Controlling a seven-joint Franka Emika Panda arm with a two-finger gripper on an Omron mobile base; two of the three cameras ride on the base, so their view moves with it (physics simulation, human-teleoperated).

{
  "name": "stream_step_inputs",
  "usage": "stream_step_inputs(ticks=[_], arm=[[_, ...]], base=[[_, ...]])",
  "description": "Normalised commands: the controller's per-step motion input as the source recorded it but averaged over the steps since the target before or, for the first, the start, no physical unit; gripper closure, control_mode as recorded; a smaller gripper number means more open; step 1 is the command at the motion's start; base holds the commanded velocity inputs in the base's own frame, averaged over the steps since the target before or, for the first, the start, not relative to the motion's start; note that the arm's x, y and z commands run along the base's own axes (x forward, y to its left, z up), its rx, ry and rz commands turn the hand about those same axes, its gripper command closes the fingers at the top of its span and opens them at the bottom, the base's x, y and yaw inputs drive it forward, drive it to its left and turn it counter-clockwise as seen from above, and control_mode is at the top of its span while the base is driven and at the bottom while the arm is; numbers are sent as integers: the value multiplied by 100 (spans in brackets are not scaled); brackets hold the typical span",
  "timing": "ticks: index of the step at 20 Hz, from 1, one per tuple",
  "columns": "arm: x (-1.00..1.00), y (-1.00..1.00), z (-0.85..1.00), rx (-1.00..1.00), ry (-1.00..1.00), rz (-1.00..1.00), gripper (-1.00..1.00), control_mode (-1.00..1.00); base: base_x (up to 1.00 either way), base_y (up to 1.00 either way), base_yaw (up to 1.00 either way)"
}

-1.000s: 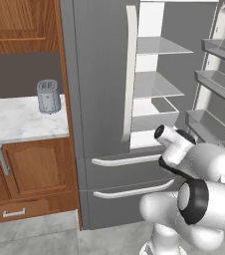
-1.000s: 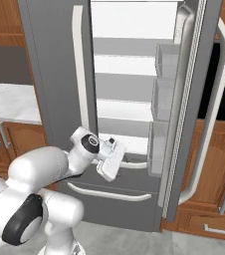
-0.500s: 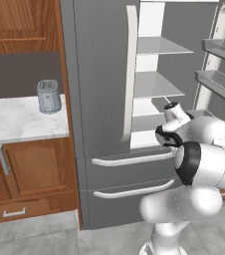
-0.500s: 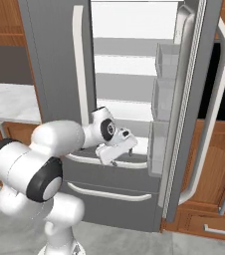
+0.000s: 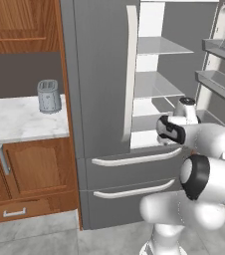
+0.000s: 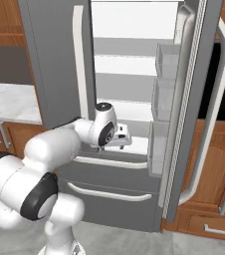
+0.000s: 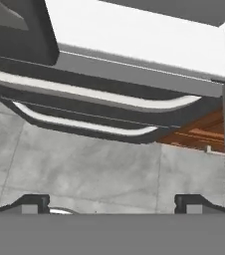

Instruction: Place one of the steaks on the plate and the other in the bowl. Then place the bowl in the fridge.

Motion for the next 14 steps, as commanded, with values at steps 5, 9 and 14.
stream_step_inputs(ticks=[5,9,14], arm=[[15,71,20,30,-43,-48,-100,-100],[0,52,46,-13,-17,-23,-100,-100],[4,55,92,-6,1,-4,-100,-100]], base=[[0,0,0],[0,0,0],[0,0,0]])
